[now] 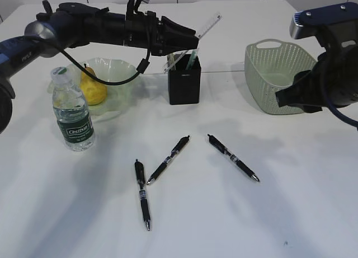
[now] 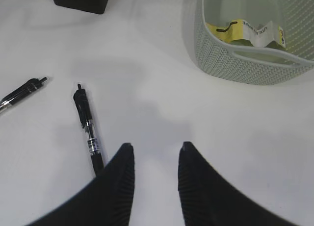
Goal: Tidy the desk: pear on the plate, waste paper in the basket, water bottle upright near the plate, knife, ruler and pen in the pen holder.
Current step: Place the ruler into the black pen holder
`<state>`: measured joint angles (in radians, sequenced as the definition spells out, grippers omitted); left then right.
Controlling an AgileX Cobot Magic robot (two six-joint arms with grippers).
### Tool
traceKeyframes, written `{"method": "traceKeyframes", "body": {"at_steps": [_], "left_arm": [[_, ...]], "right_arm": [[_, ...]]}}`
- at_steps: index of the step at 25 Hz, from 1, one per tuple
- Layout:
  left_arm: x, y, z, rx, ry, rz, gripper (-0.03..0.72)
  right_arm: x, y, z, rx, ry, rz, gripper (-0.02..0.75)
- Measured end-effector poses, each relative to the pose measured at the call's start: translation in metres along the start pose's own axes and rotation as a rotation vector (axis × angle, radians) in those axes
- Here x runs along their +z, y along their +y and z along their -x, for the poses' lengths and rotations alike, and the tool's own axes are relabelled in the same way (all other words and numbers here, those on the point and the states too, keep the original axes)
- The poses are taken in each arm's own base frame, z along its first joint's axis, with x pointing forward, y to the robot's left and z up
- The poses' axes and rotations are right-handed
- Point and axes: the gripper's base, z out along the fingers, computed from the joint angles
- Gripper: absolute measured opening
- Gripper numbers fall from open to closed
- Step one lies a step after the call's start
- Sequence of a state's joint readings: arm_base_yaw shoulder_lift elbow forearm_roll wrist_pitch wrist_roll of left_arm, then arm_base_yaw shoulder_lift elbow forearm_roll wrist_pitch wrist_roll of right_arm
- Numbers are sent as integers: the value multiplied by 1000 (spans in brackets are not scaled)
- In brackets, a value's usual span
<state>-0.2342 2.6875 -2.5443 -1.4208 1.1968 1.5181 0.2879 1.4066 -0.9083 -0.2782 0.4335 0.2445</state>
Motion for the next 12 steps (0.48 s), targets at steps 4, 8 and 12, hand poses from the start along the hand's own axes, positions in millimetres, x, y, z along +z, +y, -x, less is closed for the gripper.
{"method": "traceKeyframes", "body": {"at_steps": [4, 8, 12], "left_arm": [[1, 6, -7, -1, -43, 36, 264], [2, 10, -7, 15, -92, 68, 264], [1, 14, -3, 39, -143, 112, 264]], "right_arm": [[1, 0, 0, 5, -5, 3, 260], [4, 1, 1, 5, -16, 7, 260], [12, 2, 0, 4, -3, 11, 260]]}}
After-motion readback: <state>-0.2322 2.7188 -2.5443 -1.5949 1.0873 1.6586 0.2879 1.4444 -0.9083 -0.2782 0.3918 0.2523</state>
